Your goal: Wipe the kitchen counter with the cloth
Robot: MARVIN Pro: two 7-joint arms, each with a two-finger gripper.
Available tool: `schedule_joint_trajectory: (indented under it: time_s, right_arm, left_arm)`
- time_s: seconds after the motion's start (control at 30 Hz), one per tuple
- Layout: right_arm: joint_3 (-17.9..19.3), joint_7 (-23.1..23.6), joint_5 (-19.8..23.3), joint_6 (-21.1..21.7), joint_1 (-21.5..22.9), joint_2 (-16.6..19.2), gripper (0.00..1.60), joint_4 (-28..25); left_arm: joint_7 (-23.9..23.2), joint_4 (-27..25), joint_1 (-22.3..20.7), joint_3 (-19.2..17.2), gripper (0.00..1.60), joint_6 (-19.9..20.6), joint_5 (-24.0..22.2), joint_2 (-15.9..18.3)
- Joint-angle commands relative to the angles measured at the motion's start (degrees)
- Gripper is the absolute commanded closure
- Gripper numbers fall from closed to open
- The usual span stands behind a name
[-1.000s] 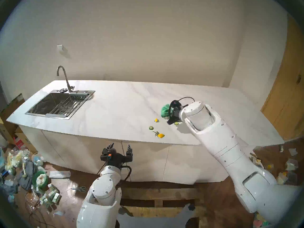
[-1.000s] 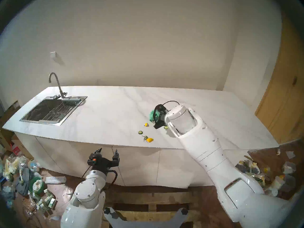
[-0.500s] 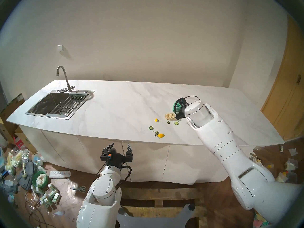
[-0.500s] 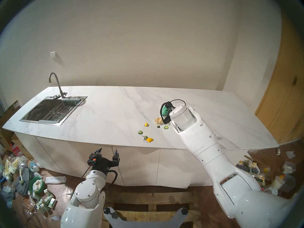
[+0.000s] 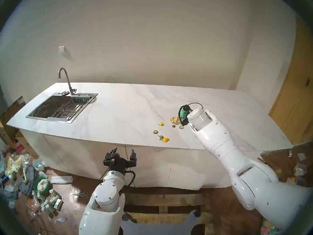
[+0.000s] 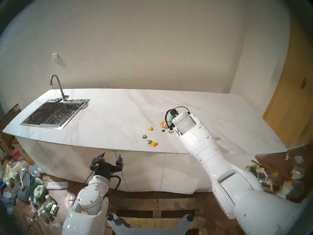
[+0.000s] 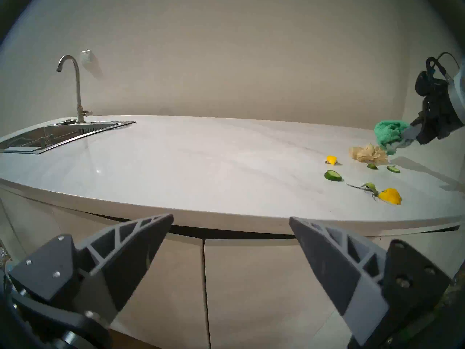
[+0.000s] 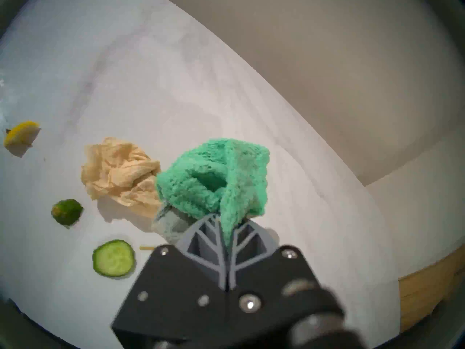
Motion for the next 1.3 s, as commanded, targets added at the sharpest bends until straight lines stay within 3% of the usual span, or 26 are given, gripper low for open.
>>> schedule_joint_trajectory:
  time_s: [0.0,0.3,0.6,0.93,1.27]
  right_arm:
    - [0.49,-1.76,-0.91,-2.70,6.10,-1.54,1.60,3.53]
    - [-2.49,-1.91,-2.39,-7.04,7.48,-3.78,1.60,12.59]
    - [-4.57,-0.86,-2.47,-9.86,7.37,-5.77,1.60,17.70]
    - [-6.76,3.00,-1.91,-10.59,5.75,-7.33,1.60,15.49]
    - [-9.88,6.78,-1.54,-9.44,2.38,-9.12,1.60,9.49]
  left_arm:
    - [-0.24,-1.52,-0.35,0.15,0.00,-0.36,-0.08,0.02]
    - [-0.31,-1.70,-0.25,0.14,0.00,-0.30,-0.14,0.06]
    - [-0.31,-1.70,-0.25,0.15,0.00,-0.30,-0.14,0.06]
    - [-0.26,-1.59,-0.31,0.15,0.00,-0.34,-0.10,0.04]
    - [-0.25,-1.55,-0.34,0.15,0.00,-0.36,-0.09,0.03]
